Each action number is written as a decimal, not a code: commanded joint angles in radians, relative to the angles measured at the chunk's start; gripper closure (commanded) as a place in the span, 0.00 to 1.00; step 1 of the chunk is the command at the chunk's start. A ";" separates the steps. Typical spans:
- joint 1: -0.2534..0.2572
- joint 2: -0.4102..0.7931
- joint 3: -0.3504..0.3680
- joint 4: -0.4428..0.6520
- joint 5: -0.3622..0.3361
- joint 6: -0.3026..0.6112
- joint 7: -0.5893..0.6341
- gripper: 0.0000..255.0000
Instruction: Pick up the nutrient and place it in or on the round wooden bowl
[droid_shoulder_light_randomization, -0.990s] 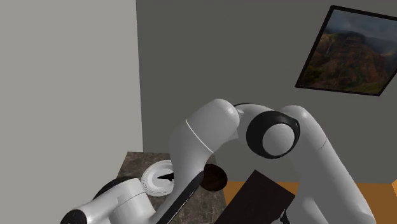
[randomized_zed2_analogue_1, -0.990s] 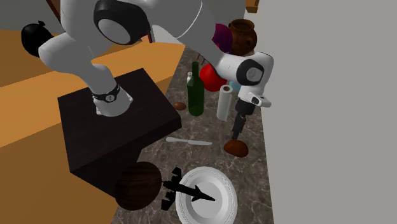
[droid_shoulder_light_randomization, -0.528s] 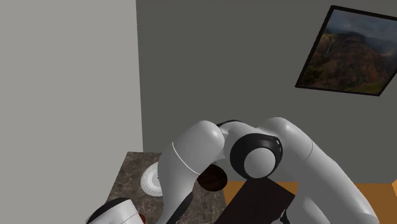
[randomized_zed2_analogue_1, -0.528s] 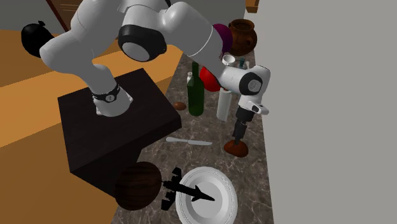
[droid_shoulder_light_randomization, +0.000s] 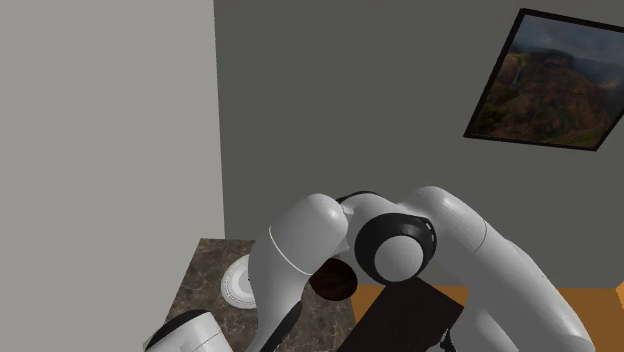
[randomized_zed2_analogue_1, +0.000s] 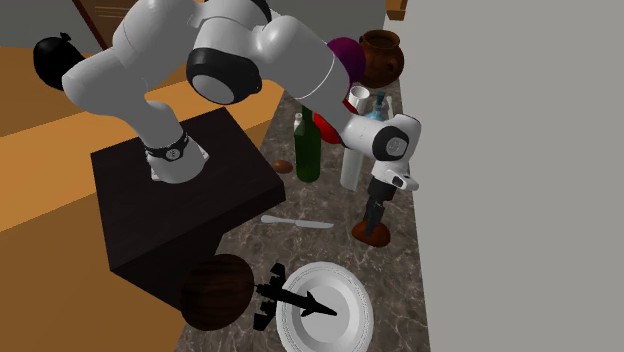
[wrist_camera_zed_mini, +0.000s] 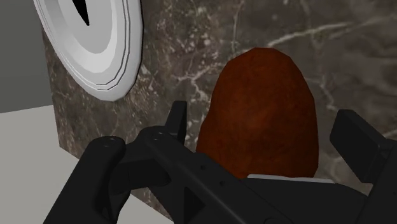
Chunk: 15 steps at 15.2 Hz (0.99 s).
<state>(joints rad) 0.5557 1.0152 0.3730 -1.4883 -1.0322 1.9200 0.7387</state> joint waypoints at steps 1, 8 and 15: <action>0.000 0.002 -0.001 0.000 -0.001 0.001 0.001 0.00; 0.000 0.002 -0.001 0.001 -0.001 0.001 0.000 1.00; -0.002 -0.010 0.003 -0.007 0.002 -0.003 -0.002 1.00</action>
<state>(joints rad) 0.5544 1.0110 0.3741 -1.4908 -1.0315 1.9192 0.7374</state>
